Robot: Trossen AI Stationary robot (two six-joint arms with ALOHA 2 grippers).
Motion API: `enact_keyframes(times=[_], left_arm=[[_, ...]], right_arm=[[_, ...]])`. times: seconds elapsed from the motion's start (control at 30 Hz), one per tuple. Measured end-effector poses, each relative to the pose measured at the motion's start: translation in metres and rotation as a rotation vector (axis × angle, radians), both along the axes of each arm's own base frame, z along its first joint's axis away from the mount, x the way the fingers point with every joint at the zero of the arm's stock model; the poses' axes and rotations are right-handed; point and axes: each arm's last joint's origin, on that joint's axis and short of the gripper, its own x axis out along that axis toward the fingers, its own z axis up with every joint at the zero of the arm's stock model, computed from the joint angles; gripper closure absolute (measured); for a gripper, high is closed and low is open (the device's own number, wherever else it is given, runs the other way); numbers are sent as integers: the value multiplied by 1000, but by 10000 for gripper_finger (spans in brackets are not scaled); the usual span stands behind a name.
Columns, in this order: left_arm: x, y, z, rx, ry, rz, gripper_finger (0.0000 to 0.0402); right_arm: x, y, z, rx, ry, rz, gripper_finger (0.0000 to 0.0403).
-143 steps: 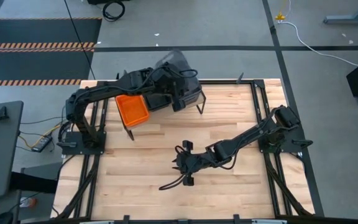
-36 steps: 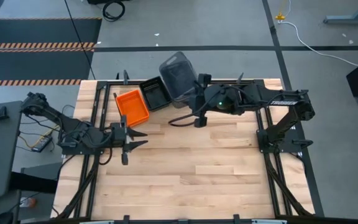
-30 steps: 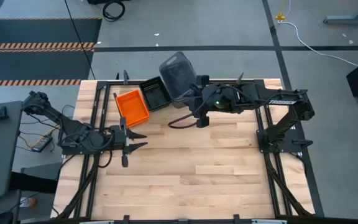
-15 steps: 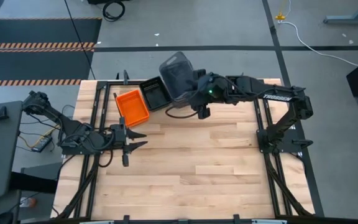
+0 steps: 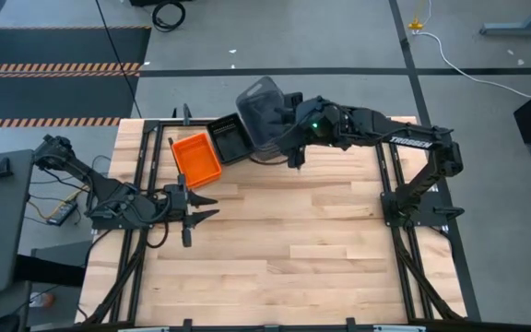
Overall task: Stack baskets on shelf by color
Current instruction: Stack the gray bin on top of the gray bin on the shelf
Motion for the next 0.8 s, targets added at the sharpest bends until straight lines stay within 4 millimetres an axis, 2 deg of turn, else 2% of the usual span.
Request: enact_keyframes(times=[0.2, 0.37, 0.43, 0.6, 0.73, 0.8], left_arm=[[0, 0, -1, 5, 7, 0, 285], [0, 0, -1, 7, 11, 0, 285], [0, 0, -1, 8, 12, -2, 285], [-1, -1, -1, 8, 13, -7, 285], [-1, -1, -1, 8, 13, -7, 285], [-1, -1, -1, 5, 12, -6, 285]], right_arm=[[12, -12, -14, 61, 93, -52, 248], [32, -17, -24, 90, 210, -92, 247], [38, -17, -18, 103, 214, -99, 247], [41, -9, 11, 122, 196, -87, 247], [34, -5, 10, 143, 213, -100, 247], [27, -9, 7, 176, 256, -156, 247]])
